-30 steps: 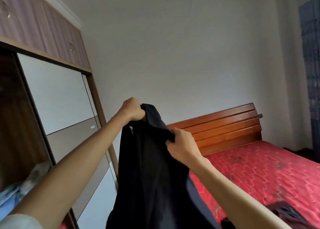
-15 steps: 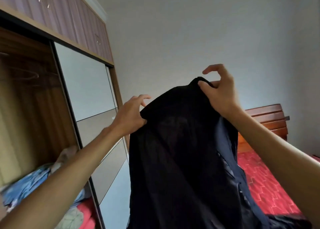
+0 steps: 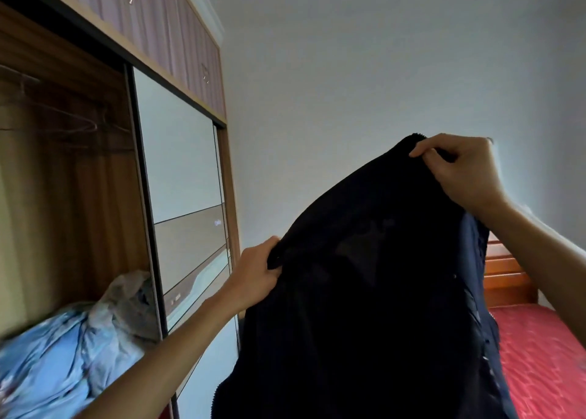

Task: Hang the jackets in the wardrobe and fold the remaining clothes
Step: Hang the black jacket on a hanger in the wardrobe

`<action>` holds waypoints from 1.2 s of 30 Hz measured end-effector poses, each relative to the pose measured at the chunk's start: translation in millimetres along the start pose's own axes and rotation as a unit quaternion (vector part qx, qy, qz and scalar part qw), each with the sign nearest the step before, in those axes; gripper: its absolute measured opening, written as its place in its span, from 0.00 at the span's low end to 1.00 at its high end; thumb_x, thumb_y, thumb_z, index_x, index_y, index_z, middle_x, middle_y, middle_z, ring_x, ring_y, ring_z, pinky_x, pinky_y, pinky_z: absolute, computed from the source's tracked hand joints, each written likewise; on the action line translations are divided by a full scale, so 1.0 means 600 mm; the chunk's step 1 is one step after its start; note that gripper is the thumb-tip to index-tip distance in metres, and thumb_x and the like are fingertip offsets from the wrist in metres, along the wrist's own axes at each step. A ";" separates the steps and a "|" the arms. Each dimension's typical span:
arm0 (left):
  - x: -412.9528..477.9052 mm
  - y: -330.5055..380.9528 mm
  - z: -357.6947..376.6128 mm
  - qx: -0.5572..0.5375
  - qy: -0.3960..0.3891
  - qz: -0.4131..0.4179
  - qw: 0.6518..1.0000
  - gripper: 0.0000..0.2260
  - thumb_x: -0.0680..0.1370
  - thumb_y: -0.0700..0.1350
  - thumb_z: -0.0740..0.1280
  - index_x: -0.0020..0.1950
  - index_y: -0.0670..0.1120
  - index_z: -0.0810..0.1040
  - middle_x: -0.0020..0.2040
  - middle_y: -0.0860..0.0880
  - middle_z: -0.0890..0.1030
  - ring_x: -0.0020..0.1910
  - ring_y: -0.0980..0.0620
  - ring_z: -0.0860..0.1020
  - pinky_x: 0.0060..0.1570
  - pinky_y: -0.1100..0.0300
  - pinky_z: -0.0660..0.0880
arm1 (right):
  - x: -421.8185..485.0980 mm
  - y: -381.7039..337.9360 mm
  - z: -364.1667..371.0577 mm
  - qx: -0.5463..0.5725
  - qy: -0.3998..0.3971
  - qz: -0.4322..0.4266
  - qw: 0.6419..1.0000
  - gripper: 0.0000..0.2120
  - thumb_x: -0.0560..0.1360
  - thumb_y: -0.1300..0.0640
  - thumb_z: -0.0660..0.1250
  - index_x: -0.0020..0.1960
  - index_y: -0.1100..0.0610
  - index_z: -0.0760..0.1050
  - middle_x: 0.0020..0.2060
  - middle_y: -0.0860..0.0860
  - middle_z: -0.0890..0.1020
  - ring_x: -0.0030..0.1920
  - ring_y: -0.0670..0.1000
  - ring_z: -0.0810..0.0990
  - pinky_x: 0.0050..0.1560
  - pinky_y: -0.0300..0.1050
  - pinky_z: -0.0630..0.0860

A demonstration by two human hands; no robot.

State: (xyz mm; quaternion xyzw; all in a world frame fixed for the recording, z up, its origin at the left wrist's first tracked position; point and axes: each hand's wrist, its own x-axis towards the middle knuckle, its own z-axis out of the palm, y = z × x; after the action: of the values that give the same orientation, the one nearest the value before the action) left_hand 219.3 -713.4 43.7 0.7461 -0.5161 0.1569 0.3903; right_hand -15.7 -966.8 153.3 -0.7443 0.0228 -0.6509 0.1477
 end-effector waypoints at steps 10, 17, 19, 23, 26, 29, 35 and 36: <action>-0.018 -0.093 -0.060 -0.006 -0.153 -0.096 0.983 0.23 0.59 0.60 0.82 0.49 0.53 0.84 0.42 0.54 0.85 0.42 0.58 0.83 0.44 0.59 0.81 | -0.048 0.088 0.107 -0.108 -0.076 0.051 0.990 0.12 0.76 0.64 0.65 0.44 0.50 0.84 0.22 0.55 0.76 0.27 0.51 0.71 0.31 0.30 0.66; 0.008 -0.235 -0.114 0.341 -0.014 0.114 0.933 0.28 0.70 0.43 0.78 0.69 0.49 0.73 0.57 0.51 0.77 0.56 0.50 0.76 0.49 0.52 0.79 | -0.051 0.127 0.191 -0.140 -0.073 0.020 0.987 0.17 0.72 0.52 0.57 0.48 0.49 0.85 0.23 0.52 0.75 0.37 0.50 0.75 0.34 0.31 0.68; -0.014 -0.294 -0.146 0.354 0.056 0.068 0.931 0.27 0.68 0.31 0.73 0.64 0.49 0.75 0.53 0.49 0.79 0.52 0.47 0.77 0.46 0.51 0.78 | -0.051 0.142 0.200 -0.128 -0.075 0.030 0.989 0.16 0.72 0.55 0.57 0.47 0.50 0.84 0.33 0.41 0.79 0.33 0.47 0.75 0.31 0.29 0.68; -0.076 -0.404 -0.279 0.289 0.249 -0.191 0.904 0.16 0.72 0.26 0.63 0.43 0.48 0.76 0.35 0.42 0.80 0.37 0.38 0.81 0.39 0.51 0.72 | -0.048 0.190 0.196 -0.029 -0.009 0.161 0.986 0.17 0.76 0.62 0.59 0.39 0.44 0.81 0.31 0.38 0.80 0.24 0.44 0.72 0.22 0.31 0.63; -0.069 -0.410 -0.260 0.238 0.254 -0.236 0.907 0.20 0.71 0.25 0.63 0.37 0.52 0.75 0.32 0.44 0.79 0.34 0.61 0.78 0.39 0.65 0.70 | -0.044 0.189 0.258 0.033 -0.002 0.154 0.988 0.24 0.72 0.64 0.60 0.36 0.36 0.82 0.32 0.33 0.82 0.35 0.39 0.81 0.43 0.39 0.78; -0.014 -0.384 -0.134 0.152 0.182 -0.205 0.950 0.22 0.69 0.25 0.58 0.38 0.52 0.78 0.31 0.50 0.80 0.33 0.56 0.78 0.38 0.63 0.74 | -0.043 0.161 0.366 0.058 -0.085 0.111 0.988 0.20 0.71 0.61 0.61 0.35 0.37 0.82 0.37 0.53 0.86 0.40 0.63 0.82 0.42 0.53 0.78; 0.091 -0.325 0.101 -0.001 0.041 -0.138 0.990 0.15 0.75 0.31 0.67 0.48 0.50 0.83 0.44 0.54 0.84 0.44 0.59 0.82 0.46 0.67 0.79 | -0.031 0.159 0.459 0.143 -0.161 0.068 0.974 0.18 0.74 0.65 0.62 0.40 0.45 0.82 0.37 0.63 0.83 0.33 0.63 0.76 0.32 0.43 0.68; 0.109 -0.320 0.133 -0.023 0.023 -0.134 0.990 0.11 0.76 0.34 0.70 0.50 0.51 0.83 0.47 0.56 0.84 0.46 0.61 0.82 0.46 0.69 0.77 | -0.028 0.161 0.466 0.153 -0.162 0.060 0.973 0.18 0.74 0.66 0.62 0.40 0.46 0.82 0.37 0.63 0.84 0.34 0.63 0.77 0.32 0.43 0.68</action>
State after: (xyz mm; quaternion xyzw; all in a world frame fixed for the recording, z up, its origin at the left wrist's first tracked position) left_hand 404.7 -784.0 -47.0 0.7959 -0.4055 0.1084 0.4363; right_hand 270.0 -1002.1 82.6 -0.8057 -0.0561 -0.5075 0.3002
